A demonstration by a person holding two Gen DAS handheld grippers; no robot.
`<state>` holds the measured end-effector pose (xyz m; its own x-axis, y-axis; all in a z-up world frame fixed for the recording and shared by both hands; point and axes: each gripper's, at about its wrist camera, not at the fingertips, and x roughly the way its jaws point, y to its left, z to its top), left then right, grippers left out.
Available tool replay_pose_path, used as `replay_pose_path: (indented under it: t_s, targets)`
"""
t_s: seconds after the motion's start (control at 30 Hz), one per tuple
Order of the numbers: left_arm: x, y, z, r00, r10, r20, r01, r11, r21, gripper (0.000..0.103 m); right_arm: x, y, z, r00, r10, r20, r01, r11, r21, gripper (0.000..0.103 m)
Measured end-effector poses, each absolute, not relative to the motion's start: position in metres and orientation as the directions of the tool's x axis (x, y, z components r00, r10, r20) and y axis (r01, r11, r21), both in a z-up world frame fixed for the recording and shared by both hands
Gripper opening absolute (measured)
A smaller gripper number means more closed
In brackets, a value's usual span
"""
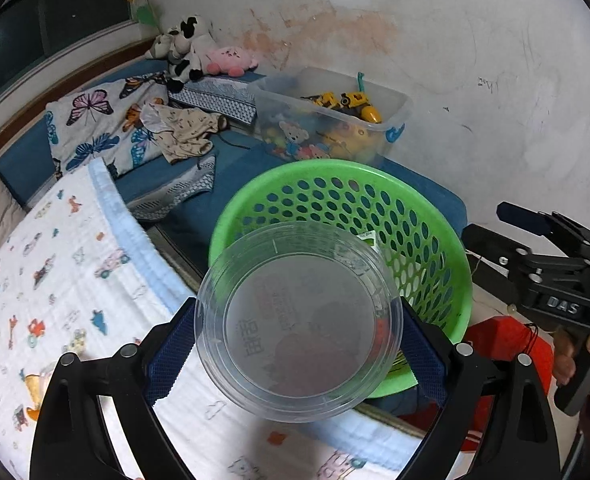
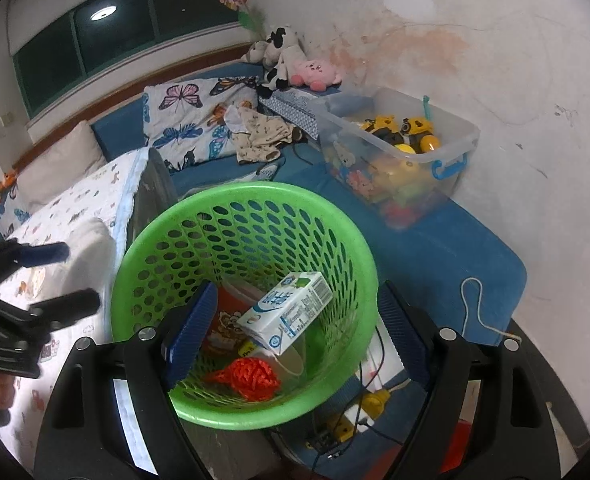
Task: Collect trash
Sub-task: 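Open the right tool to drop the milk carton into the basket while the left drops the clear tub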
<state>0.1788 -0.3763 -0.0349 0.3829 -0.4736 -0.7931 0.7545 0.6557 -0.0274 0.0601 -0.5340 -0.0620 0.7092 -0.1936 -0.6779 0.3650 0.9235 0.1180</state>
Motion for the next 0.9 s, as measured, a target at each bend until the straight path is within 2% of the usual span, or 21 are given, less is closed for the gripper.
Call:
replay_pose_path:
  t_s: [0.63, 0.9]
  targets:
    - [0.175, -0.377, -0.037, 0.331, -0.516, -0.790, 0.761, 0.641, -0.099, 0.094, 0.049, -0.527, -0.063, 0.720, -0.161, -0.675, 0.347, 0.926, 0.149, 0.082]
    - [0.171, -0.360, -0.028, 0.365, -0.511, -0.778, 0.749, 0.658, -0.081, 0.094, 0.046, -0.516, -0.056, 0.730, -0.157, -0.665, 0.330, 0.933, 0.142, 0.083]
